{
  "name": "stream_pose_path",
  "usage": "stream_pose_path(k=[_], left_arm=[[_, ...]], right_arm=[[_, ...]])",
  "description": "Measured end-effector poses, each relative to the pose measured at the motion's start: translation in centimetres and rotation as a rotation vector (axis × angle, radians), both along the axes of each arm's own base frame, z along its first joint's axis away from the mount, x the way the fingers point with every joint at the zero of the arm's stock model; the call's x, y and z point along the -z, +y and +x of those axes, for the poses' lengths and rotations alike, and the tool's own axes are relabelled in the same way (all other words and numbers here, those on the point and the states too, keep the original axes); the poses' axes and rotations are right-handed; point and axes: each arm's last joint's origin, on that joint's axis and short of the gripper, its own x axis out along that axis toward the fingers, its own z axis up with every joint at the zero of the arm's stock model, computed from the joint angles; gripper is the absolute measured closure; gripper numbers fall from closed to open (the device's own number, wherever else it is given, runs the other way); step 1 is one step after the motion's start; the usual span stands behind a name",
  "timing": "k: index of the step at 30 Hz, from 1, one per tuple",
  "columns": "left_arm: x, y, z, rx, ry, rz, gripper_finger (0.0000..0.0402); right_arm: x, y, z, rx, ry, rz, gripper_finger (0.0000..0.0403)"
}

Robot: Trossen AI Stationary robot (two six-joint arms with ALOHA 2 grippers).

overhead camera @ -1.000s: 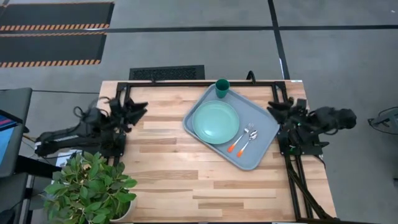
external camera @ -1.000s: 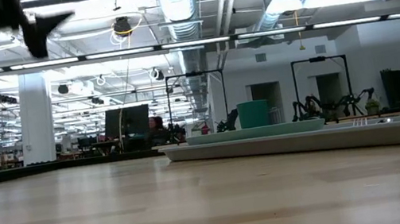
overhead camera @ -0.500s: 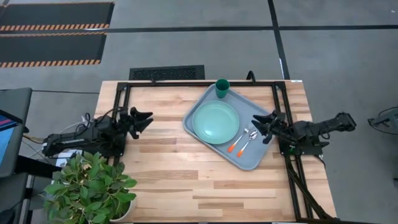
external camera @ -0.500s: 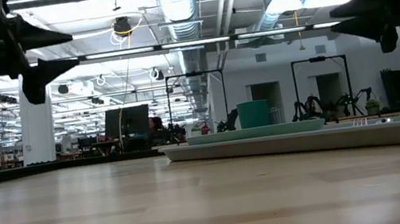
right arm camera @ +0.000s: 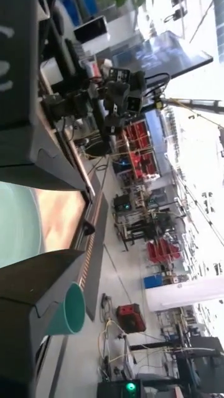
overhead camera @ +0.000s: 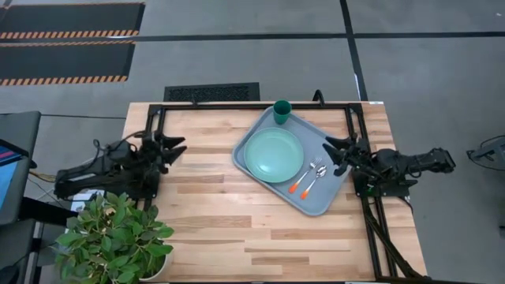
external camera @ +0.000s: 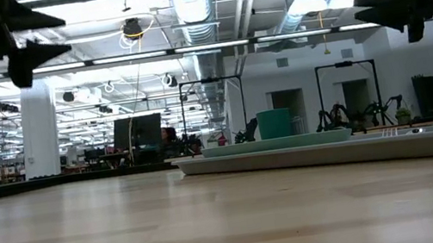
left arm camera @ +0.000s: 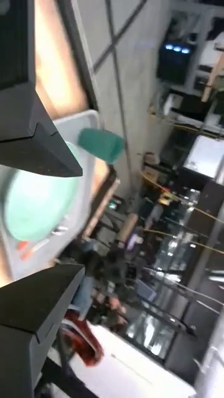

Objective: Pick and place plate/cup/fork/spoon on tray
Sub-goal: Return to Home Position

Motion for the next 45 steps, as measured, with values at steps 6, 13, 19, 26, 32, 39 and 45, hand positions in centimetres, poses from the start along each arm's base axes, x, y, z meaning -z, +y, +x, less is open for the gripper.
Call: stream_pose_path(k=[6, 13, 19, 26, 32, 39, 45], left_arm=[[3.5, -0.3, 1.9, 0.132, -0.077, -0.032, 0.0170], [5.7, -1.0, 2.5, 0.139, -0.023, -0.075, 0.0170], [5.7, -1.1, 2.5, 0.068, 0.006, -0.001, 0.0170], [5.8, -1.2, 2.5, 0.089, 0.016, 0.021, 0.0170], [5.7, -1.2, 2.5, 0.093, 0.011, 0.004, 0.0170], [5.7, -1.2, 2.5, 0.093, 0.011, 0.004, 0.0170], [5.7, -1.2, 2.5, 0.093, 0.011, 0.004, 0.0170]], right_arm=[[1.5, 0.1, 0.4, -0.068, 0.070, 0.022, 0.0214], [2.2, -0.3, 0.5, -0.062, 0.128, 0.042, 0.0214], [2.4, -0.8, 0.6, -0.010, 0.167, 0.014, 0.0214], [2.4, -1.0, 0.6, 0.018, 0.169, 0.014, 0.0214], [2.4, -1.0, 0.6, 0.018, 0.167, 0.014, 0.0214], [2.4, -1.0, 0.6, 0.018, 0.166, 0.015, 0.0214], [2.4, -1.0, 0.6, 0.018, 0.166, 0.015, 0.0214]])
